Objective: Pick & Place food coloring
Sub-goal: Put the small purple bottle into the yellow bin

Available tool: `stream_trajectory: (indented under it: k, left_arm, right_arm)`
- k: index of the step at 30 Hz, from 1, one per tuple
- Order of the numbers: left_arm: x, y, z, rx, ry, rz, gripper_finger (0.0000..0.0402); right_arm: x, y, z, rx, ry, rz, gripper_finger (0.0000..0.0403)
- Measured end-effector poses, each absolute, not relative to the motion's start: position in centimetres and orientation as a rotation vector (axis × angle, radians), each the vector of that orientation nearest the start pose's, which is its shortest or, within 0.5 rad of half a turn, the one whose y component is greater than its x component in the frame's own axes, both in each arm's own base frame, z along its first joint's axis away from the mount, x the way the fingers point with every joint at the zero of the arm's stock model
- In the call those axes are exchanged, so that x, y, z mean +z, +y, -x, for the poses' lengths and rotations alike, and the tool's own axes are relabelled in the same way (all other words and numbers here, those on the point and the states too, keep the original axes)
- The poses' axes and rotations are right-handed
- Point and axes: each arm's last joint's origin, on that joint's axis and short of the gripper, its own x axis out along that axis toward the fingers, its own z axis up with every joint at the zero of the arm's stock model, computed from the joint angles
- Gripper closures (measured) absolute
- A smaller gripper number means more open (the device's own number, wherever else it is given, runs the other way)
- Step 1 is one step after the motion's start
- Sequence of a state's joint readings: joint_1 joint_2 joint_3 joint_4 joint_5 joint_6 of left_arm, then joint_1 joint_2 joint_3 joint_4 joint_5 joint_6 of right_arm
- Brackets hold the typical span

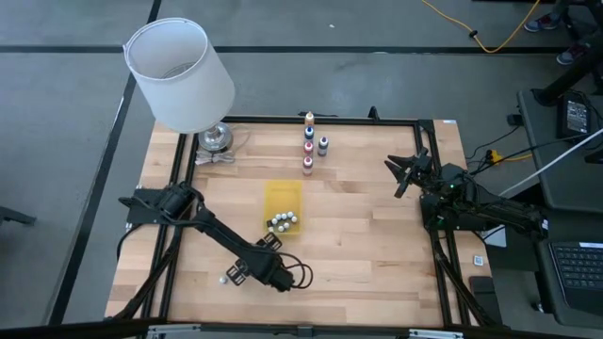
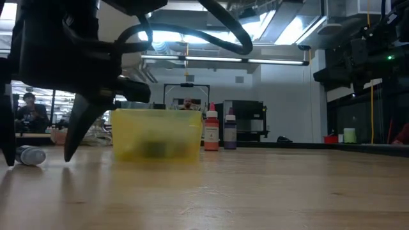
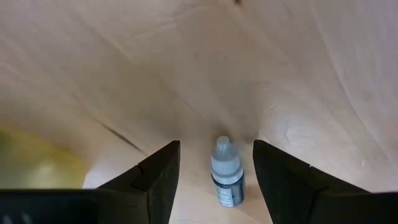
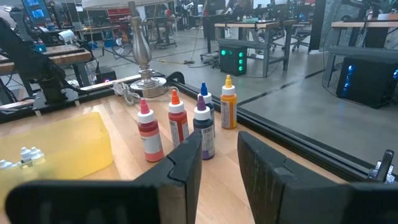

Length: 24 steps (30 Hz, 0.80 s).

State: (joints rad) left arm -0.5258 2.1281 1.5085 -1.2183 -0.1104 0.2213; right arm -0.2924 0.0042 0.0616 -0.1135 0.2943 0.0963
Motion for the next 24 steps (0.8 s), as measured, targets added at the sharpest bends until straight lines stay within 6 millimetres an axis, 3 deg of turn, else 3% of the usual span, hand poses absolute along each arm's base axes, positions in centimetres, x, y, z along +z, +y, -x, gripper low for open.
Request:
stream_trajectory:
  k: [13,24]
  left_arm:
    - [14.2,-17.0,-32.3,-0.431,1.788,-0.684,0.0274]
    - [14.2,-16.9,-32.4,-0.492,1.805,-0.593,0.0284]
  right_arm:
    - [17.3,-3.5,-8.6,-0.589,0.029,-0.094,0.0297]
    - [17.3,-3.5,-8.6,-0.588,0.029,-0.094,0.0297]
